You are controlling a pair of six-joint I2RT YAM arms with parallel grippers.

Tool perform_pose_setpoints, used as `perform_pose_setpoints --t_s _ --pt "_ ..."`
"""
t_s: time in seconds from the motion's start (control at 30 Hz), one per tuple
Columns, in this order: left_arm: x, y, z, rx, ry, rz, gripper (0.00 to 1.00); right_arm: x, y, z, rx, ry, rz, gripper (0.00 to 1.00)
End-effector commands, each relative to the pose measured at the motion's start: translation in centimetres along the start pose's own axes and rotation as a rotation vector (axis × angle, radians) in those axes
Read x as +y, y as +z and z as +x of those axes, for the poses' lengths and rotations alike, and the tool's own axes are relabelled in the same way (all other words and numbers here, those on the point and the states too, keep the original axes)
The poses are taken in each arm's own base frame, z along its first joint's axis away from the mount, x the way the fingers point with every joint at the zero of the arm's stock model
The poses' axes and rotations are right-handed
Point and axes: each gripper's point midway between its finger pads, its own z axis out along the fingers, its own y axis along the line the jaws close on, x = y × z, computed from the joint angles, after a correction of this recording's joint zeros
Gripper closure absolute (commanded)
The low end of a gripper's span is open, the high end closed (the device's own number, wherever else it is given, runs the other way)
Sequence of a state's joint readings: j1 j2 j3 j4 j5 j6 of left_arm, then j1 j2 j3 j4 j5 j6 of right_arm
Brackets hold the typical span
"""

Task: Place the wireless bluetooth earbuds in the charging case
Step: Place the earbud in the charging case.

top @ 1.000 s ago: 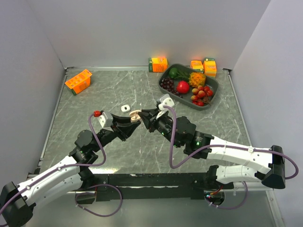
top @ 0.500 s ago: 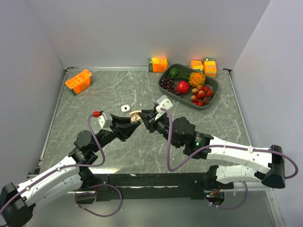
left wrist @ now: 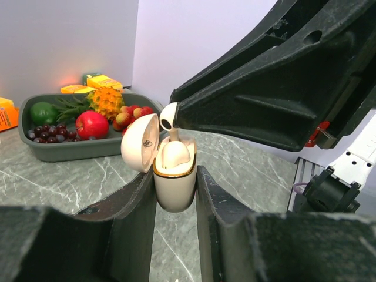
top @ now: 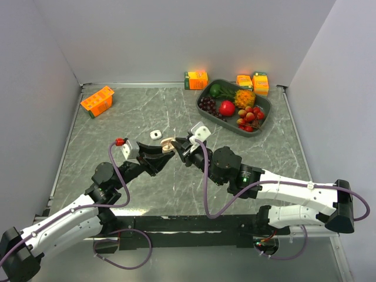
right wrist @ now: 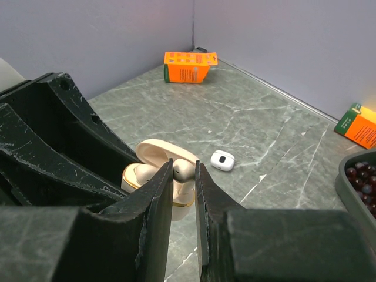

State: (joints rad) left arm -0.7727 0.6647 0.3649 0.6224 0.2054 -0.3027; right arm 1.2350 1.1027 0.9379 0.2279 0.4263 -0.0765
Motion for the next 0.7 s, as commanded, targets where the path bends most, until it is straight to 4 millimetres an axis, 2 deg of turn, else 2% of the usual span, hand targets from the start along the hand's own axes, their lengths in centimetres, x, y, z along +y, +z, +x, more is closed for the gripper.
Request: perform_pose_setpoints --t_s 0.0,0.2,0.27,0.5,0.53,0.67 --pt "-0.7 0.3 -2.6 -0.082 0.007 0.026 0.99 1.2 -0.2 -1.0 -0.013 -0.003 -0.045 1.00" --pt "-0.7 0.3 -2.7 -0.086 0.008 0.026 0.99 2.0 -0.2 -1.2 -0.005 -0.007 -0.075 1.00" --pt "-0.7 0.3 -2.6 -0.082 0.007 0.026 0.99 2.1 -0.2 -1.2 -0.001 -0.006 -0.075 0.95" --pt "-0.7 0.1 -2.5 -0.083 0.008 0.024 0.99 1.9 -0.4 -1.9 -0.025 0.020 -0.068 0.68" --pt "-0.7 0.1 -2.5 -0.083 0.007 0.024 0.99 1.7 -0.6 -2.3 -0.036 0.026 -0.063 0.60" --pt "-0.7 0.0 -2.4 -0.082 0.007 0.023 0.99 1.3 -1.2 -4.0 -0.081 0.062 -0.057 0.46"
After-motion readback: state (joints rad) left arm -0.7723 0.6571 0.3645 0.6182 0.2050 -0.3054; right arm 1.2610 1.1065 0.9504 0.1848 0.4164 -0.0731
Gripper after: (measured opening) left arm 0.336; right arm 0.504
